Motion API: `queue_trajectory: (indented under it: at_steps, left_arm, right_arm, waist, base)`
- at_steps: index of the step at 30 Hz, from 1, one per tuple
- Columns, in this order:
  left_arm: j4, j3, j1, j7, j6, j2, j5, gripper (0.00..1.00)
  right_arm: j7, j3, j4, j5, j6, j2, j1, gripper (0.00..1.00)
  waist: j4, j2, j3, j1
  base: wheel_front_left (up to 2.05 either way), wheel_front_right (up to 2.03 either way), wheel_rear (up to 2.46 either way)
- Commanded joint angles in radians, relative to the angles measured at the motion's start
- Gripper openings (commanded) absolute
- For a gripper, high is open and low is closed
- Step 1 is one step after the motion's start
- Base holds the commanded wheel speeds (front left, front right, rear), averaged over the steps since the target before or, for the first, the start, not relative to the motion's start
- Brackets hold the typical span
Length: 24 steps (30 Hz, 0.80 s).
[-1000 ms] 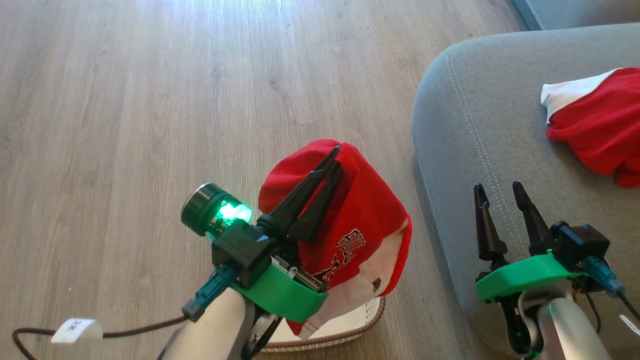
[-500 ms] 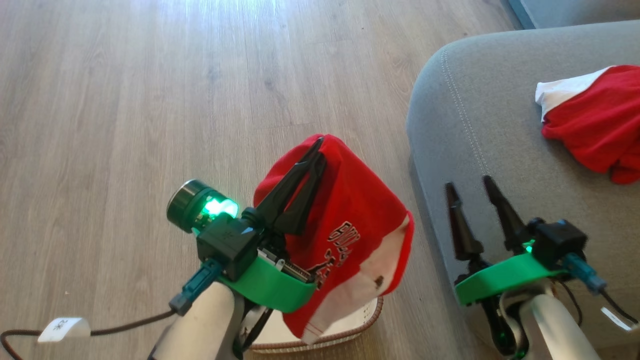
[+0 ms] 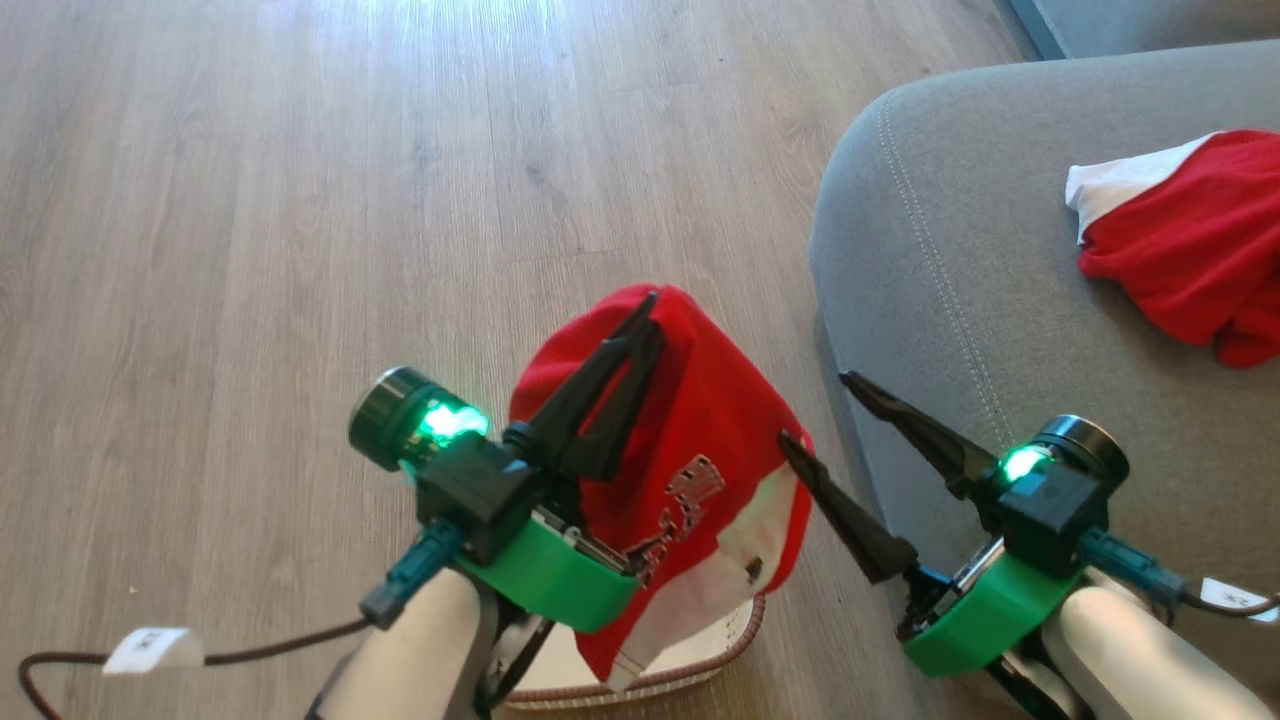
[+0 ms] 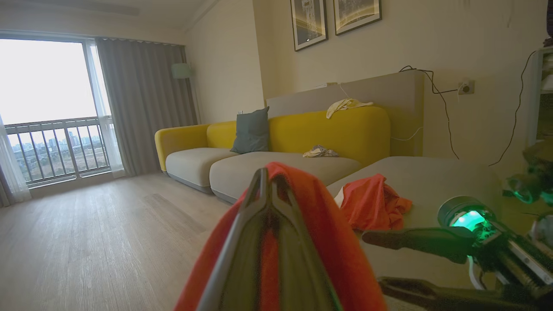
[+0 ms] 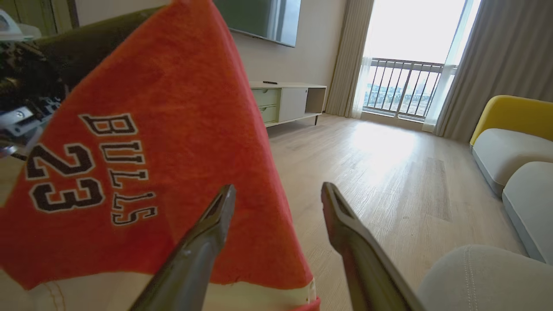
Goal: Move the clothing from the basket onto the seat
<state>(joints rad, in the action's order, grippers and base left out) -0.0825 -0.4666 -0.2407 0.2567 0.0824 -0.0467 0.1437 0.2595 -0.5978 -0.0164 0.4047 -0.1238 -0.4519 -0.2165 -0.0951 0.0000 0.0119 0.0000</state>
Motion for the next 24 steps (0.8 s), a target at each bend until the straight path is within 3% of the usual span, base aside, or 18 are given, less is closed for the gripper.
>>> queue_trajectory:
  at_steps: [1, 16, 24]
  left_arm:
    - [-0.032, 0.021, -0.036, 0.005, 0.006, -0.004, -0.009, 0.0]
    - [-0.02, -0.069, -0.051, 0.005, 0.045, -0.004, -0.036, 0.0]
    - [-0.016, -0.094, -0.065, 0.005, 0.048, -0.005, -0.038, 0.0]
  right_arm:
    - [0.002, -0.022, -0.042, 0.005, -0.007, -0.031, -0.042, 1.0]
    - [0.002, -0.226, -0.007, 0.054, -0.007, -0.167, -0.183, 1.0]
    - [0.002, -0.353, 0.039, 0.054, -0.007, -0.172, -0.271, 1.0]
  waist:
    - [0.0, 0.0, -0.001, 0.0]
    - [0.015, 0.0, -0.001, 0.0]
    - [0.023, 0.0, 0.0, 0.0]
  base:
    - [0.0, 0.0, 0.0]
    - [0.0, 0.0, 0.0]
    - [0.0, 0.0, 0.0]
